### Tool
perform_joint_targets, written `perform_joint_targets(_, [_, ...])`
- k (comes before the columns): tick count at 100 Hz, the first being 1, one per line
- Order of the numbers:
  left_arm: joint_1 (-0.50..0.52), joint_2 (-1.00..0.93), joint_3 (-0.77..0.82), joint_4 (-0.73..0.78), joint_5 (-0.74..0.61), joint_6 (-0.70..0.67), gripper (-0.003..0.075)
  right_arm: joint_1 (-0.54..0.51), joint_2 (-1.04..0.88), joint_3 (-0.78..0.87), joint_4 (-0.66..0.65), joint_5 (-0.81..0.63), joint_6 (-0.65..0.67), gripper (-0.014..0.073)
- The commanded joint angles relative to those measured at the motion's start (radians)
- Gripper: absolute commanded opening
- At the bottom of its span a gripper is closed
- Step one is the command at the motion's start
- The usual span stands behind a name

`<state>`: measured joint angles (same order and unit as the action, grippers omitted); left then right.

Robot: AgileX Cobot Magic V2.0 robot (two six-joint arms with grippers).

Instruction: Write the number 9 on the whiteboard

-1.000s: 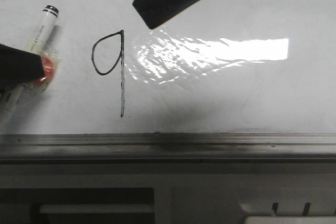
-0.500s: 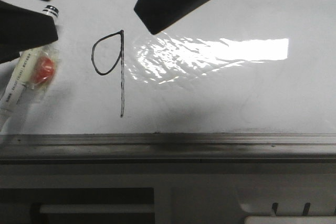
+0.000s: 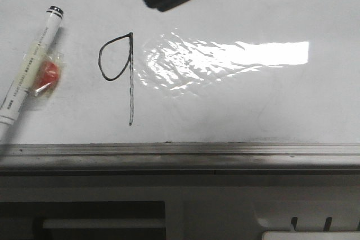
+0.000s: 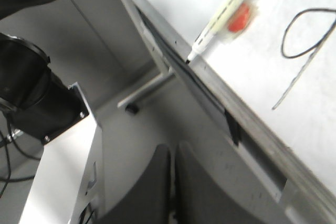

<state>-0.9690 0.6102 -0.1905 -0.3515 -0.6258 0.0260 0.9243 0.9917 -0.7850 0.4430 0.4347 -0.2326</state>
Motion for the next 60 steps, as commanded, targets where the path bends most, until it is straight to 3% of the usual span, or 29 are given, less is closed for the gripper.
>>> perform_joint_targets(1, [-0.002, -0.094, -0.026, 0.026, 0.038, 0.02, -0.002, 0.03, -0.109, 0.071, -0.031, -0.187, -0.013, -0.0048])
perform_joint_targets(14, [-0.002, -0.224, -0.026, 0.026, 0.241, 0.069, -0.002, 0.067, -0.273, 0.243, -0.048, -0.338, -0.013, -0.0048])
perform_joint_targets(32, [-0.002, -0.389, -0.026, 0.026, 0.446, 0.073, -0.002, 0.069, -0.514, 0.403, -0.055, -0.354, -0.013, -0.0048])
perform_joint_targets(60, [-0.002, -0.493, -0.026, 0.026, 0.505, 0.073, -0.002, 0.069, -0.834, 0.484, -0.055, -0.336, -0.013, -0.0049])
